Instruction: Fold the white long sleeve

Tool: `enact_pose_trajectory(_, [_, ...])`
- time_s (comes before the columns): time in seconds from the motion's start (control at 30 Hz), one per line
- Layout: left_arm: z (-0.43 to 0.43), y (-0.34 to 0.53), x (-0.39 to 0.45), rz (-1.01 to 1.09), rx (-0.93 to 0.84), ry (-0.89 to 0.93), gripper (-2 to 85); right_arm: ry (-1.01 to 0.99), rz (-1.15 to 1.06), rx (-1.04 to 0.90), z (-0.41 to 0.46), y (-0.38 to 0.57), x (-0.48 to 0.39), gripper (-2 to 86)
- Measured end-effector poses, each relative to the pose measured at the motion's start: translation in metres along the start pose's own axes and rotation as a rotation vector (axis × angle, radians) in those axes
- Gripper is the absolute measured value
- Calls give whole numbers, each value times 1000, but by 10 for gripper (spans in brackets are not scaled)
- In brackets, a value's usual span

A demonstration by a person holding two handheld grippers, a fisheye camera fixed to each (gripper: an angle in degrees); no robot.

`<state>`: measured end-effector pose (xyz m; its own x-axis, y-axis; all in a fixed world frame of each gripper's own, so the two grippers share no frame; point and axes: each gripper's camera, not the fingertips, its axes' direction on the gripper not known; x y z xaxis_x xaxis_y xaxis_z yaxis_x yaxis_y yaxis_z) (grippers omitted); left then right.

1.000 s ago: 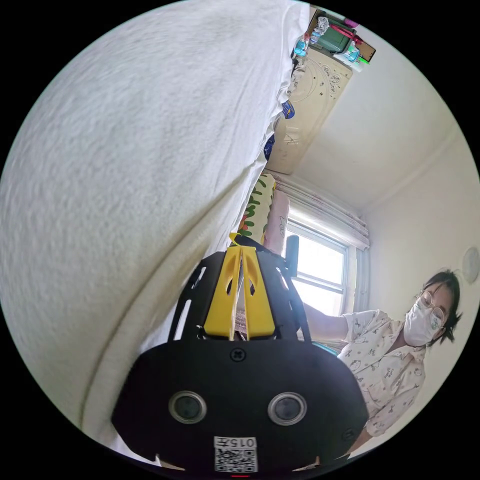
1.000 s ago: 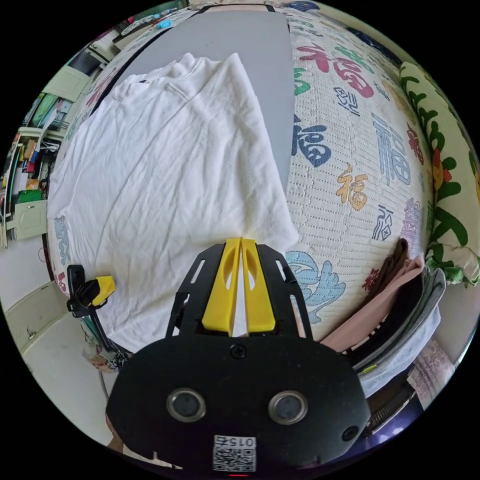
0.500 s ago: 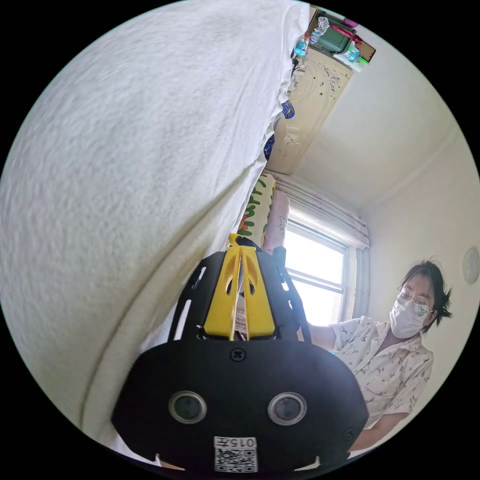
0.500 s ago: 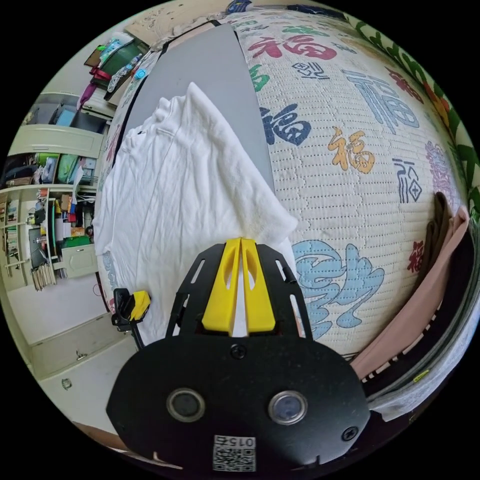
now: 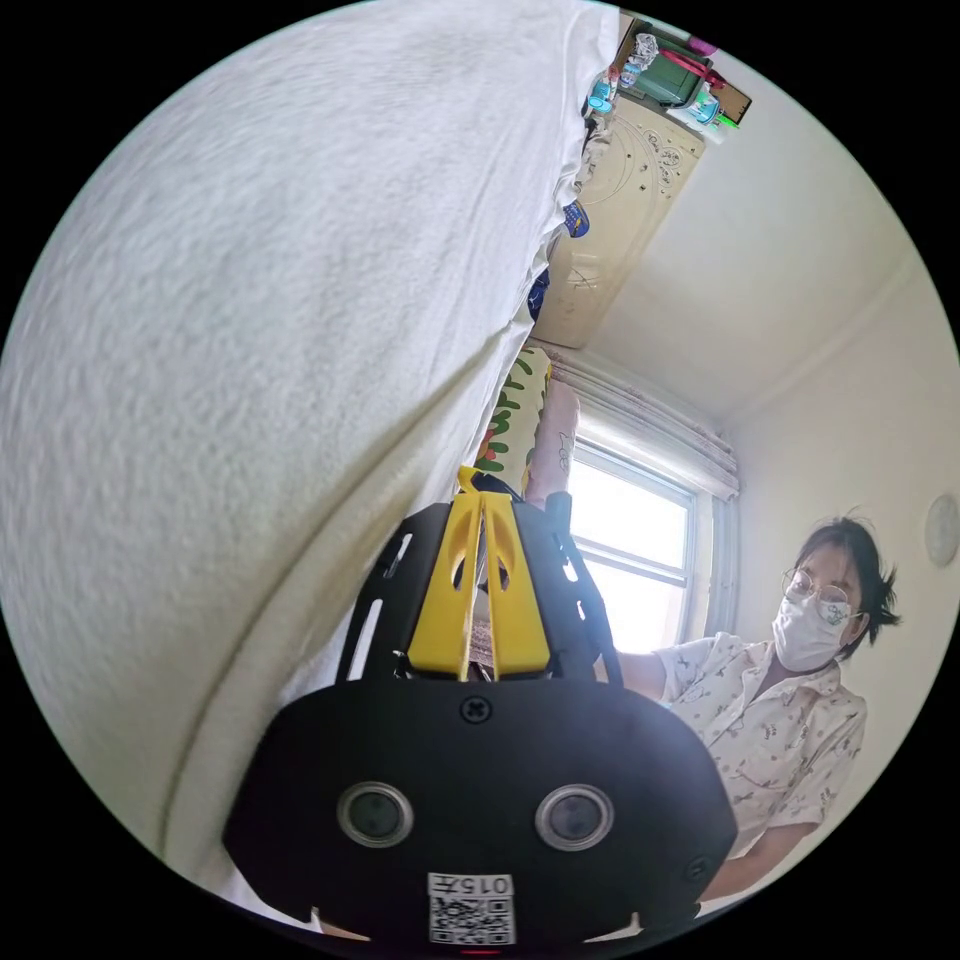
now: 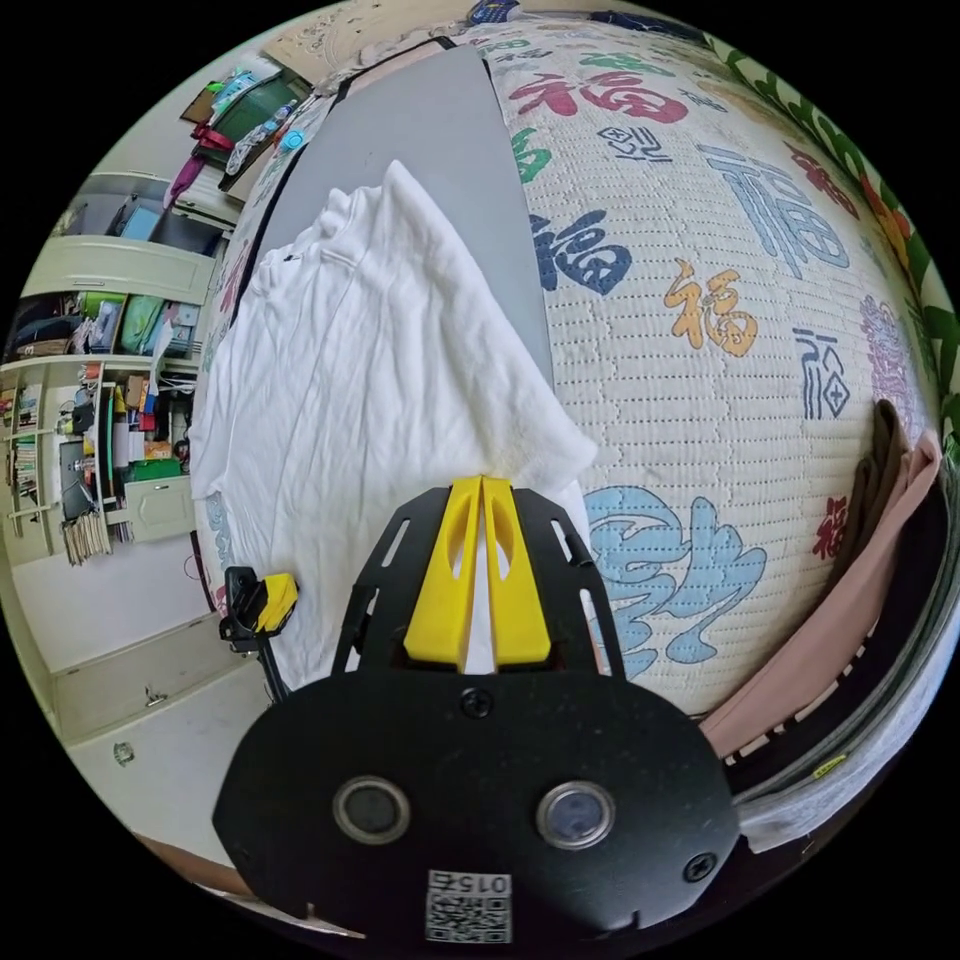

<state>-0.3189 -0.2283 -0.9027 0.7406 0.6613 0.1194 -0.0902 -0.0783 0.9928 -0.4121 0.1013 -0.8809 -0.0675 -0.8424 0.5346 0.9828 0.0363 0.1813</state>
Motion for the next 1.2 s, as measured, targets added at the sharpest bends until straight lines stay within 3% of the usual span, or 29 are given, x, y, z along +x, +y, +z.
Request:
enact_pose_trajectory(0.4, [-24, 3, -8, -1, 1, -2, -9, 38, -87, -62, 63, 3, -11, 21])
enact_pose_trajectory(0.5, [-30, 5, -10, -1, 1, -3, -9, 34, -180, -3, 71, 18, -16, 52])
enact_pose_trajectory(0.7, [-43, 8, -15, -2, 1, -5, -9, 35, -147, 25, 107, 48, 5, 65])
enact_pose_trajectory(1.2, [-72, 20, -28, -9, 53, -3, -9, 69, -300, 19, 267, 37, 11, 47])
